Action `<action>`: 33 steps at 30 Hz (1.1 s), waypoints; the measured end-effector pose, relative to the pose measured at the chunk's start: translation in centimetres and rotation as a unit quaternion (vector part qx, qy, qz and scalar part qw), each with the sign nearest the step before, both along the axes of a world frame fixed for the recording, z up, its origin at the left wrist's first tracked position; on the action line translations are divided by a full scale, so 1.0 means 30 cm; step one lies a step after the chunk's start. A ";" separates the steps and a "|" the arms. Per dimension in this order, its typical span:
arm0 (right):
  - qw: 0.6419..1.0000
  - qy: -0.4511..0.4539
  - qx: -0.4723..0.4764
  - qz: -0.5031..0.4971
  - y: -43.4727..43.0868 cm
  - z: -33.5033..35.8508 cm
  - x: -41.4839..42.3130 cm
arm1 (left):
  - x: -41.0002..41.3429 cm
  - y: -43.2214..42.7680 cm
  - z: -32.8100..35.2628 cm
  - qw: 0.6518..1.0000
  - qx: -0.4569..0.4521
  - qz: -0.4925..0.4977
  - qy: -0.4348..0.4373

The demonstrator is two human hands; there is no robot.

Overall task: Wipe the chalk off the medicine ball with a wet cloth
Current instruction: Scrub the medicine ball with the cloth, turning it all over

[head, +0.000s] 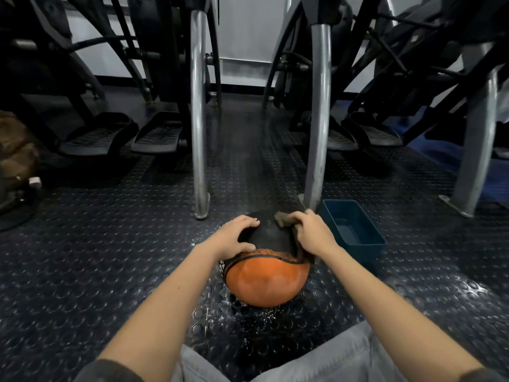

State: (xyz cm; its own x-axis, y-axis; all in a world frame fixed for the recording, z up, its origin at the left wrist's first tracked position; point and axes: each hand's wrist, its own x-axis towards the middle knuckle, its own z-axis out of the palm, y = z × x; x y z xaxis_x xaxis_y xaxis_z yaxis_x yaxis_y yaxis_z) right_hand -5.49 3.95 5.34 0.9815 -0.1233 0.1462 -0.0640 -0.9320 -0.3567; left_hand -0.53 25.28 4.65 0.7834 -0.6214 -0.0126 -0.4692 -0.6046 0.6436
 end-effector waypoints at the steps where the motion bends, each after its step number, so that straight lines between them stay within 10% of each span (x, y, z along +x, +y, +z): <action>1: 0.999 0.009 0.019 -0.023 -0.008 -0.007 -0.012 | 0.009 0.006 0.005 1.000 0.005 -0.005 0.000; 8: 0.999 0.011 0.000 -0.042 0.047 -0.032 -0.144 | 0.007 -0.047 0.019 0.983 -0.103 0.121 0.095; 16: 0.995 -0.028 -0.092 0.040 0.076 0.019 -0.058 | -0.043 -0.092 -0.021 0.999 -0.011 0.037 0.035; 21: 0.993 0.041 -0.083 -0.076 -0.075 0.016 -0.032 | -0.045 -0.068 -0.025 0.997 -0.039 0.025 0.069; 27: 0.992 -0.075 -0.062 0.086 0.066 -0.008 -0.100 | -0.023 -0.056 -0.022 0.996 -0.034 0.014 0.076; 33: 0.996 0.006 -0.075 -0.036 -0.042 0.049 -0.015 | -0.048 -0.078 -0.016 0.997 -0.032 0.013 0.068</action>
State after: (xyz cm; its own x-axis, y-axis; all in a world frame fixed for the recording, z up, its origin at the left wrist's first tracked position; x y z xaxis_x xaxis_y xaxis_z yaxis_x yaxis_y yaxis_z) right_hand -5.95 2.70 6.80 0.9725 -0.1720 0.1569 -0.1369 -0.9676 -0.2122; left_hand -1.98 22.95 4.17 0.7937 -0.6031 -0.0799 -0.3595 -0.5710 0.7380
